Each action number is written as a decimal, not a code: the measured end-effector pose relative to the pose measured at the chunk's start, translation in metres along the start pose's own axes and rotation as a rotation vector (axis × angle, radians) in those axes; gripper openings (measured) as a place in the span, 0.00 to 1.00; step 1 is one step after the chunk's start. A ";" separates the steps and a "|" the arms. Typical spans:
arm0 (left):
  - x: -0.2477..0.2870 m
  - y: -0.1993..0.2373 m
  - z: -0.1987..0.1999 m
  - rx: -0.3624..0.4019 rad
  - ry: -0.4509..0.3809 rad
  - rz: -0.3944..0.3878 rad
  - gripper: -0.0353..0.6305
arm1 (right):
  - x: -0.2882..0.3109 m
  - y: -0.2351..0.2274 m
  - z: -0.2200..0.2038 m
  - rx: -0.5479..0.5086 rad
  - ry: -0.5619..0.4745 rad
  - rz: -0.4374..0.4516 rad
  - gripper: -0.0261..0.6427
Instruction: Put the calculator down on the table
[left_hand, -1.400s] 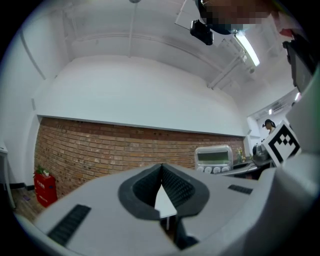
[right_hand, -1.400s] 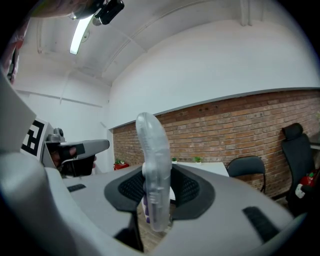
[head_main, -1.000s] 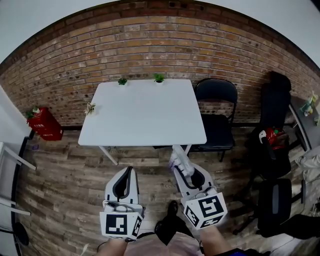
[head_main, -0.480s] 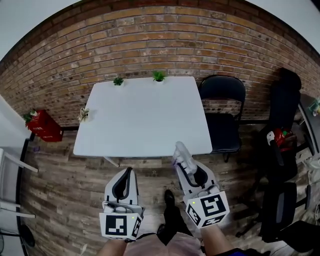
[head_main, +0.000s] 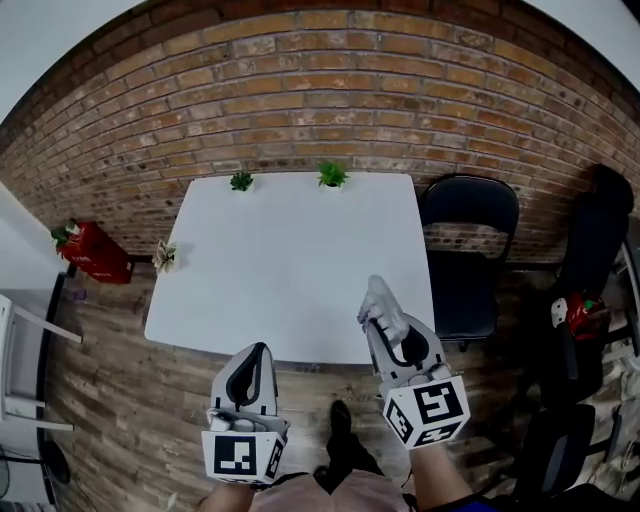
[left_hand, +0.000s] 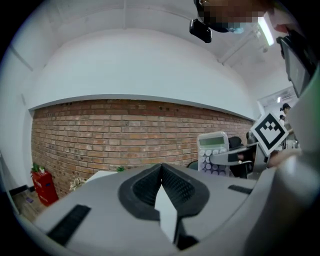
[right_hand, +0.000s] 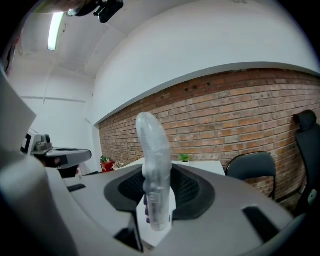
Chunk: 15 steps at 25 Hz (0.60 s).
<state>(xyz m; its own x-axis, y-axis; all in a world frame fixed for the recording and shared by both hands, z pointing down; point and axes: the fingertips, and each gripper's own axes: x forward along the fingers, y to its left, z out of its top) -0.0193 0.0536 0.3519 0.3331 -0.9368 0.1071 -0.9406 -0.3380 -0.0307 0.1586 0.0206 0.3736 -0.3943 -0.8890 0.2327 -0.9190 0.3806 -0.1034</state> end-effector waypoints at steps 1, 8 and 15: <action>0.009 0.003 0.002 0.003 -0.001 0.009 0.07 | 0.010 -0.003 0.002 -0.001 0.004 0.012 0.24; 0.057 0.020 0.019 0.016 -0.035 0.067 0.07 | 0.066 -0.010 0.023 -0.035 0.014 0.109 0.24; 0.076 0.043 0.042 0.031 -0.086 0.127 0.07 | 0.103 0.000 0.048 -0.073 0.018 0.196 0.24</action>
<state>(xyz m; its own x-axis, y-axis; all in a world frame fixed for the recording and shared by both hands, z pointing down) -0.0317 -0.0364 0.3166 0.2169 -0.9761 0.0149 -0.9736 -0.2174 -0.0689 0.1182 -0.0831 0.3507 -0.5650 -0.7917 0.2321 -0.8222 0.5638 -0.0782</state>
